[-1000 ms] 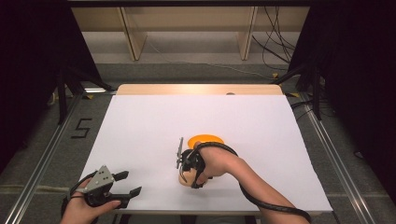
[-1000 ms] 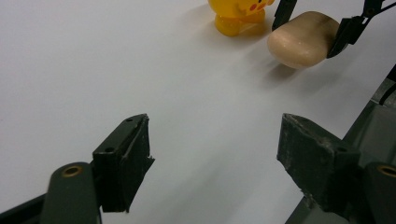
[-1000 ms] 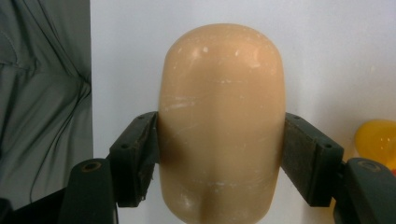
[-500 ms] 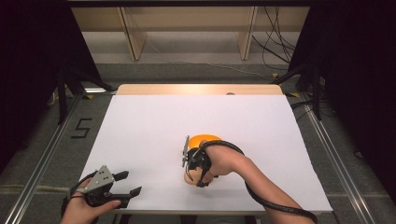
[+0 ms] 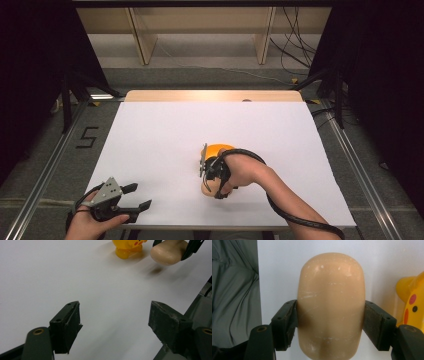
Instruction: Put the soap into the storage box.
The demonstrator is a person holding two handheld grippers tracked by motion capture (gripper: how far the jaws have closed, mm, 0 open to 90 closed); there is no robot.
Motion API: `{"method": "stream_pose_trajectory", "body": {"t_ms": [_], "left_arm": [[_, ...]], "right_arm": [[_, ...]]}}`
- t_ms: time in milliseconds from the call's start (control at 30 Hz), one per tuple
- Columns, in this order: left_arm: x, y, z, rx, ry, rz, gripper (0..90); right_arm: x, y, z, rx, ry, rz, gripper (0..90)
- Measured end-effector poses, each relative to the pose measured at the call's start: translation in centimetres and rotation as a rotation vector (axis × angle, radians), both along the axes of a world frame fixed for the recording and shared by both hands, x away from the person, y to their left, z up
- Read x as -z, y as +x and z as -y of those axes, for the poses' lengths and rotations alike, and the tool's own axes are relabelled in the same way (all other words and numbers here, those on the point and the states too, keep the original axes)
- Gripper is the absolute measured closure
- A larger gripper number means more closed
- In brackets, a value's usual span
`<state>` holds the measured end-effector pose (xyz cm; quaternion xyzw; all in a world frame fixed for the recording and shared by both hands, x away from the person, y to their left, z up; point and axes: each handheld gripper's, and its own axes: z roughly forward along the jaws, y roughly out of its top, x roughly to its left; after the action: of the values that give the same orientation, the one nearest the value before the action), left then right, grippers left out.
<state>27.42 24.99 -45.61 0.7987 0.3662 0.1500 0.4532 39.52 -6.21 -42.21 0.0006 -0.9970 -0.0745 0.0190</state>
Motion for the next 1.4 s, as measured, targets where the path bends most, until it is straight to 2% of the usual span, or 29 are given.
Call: {"method": "stream_pose_trajectory", "body": {"t_ms": [33,167,200,300,367,400,433,500,567,600,700,767,933,1000,1100,1167,1400], "left_arm": [[0.0,0.1,-0.1,0.007,0.011,0.011,25.1],[-0.1,0.1,-0.1,0.006,0.019,0.017,25.1],[-0.1,0.0,-0.1,0.006,0.018,0.017,25.1],[-0.1,0.0,0.0,0.002,0.009,0.017,25.1],[0.0,0.0,0.0,-0.003,-0.007,0.002,25.1],[-0.1,0.1,-0.1,0.008,0.013,0.018,25.1],[-0.1,0.1,-0.1,0.010,0.015,0.017,25.1],[-0.1,0.1,-0.1,0.007,0.017,0.018,25.1],[0.0,0.0,0.1,-0.003,-0.008,0.000,25.1],[0.0,0.0,0.1,-0.005,-0.008,0.002,25.1],[0.0,-0.1,0.1,-0.010,-0.005,0.004,25.1],[-0.1,0.1,-0.1,0.010,0.016,0.018,25.1],[0.0,0.0,0.0,0.006,0.006,0.017,25.1],[-0.1,0.1,-0.1,0.010,0.016,0.018,25.1],[-0.1,0.0,-0.1,0.006,0.020,0.019,25.1],[-0.1,0.0,-0.1,0.006,0.019,0.019,25.1],[-0.1,0.1,-0.1,0.011,0.016,0.017,25.1]], "right_arm": [[-0.1,-0.3,0.1,0.045,-0.027,-0.014,33.9],[-0.2,-0.2,0.2,0.038,-0.022,-0.010,33.9],[-0.1,0.1,0.4,0.017,-0.007,-0.003,33.9],[-0.2,0.2,0.5,0.015,-0.002,-0.001,33.9],[-0.2,0.3,0.7,0.018,0.000,0.002,33.9],[-0.3,0.2,0.8,0.052,-0.019,-0.007,33.9],[-0.3,0.4,0.9,0.030,-0.008,-0.006,33.9],[-0.2,0.4,1.0,0.027,-0.001,0.001,33.9],[-0.3,0.5,1.2,0.031,-0.003,-0.002,33.9],[-0.4,0.4,1.2,0.057,-0.012,-0.007,33.9],[-0.4,0.6,1.4,0.040,-0.006,0.002,33.9],[-0.4,0.9,1.5,0.022,-0.005,0.007,33.9],[-0.6,1.0,1.9,0.063,-0.015,0.005,33.9],[-0.7,1.0,2.0,0.070,-0.015,0.008,33.9],[-0.6,1.1,2.1,0.074,-0.014,0.006,33.9],[-0.6,1.4,2.3,0.057,-0.005,0.016,33.9],[-0.8,1.7,2.7,0.077,-0.008,0.016,33.9]]}}
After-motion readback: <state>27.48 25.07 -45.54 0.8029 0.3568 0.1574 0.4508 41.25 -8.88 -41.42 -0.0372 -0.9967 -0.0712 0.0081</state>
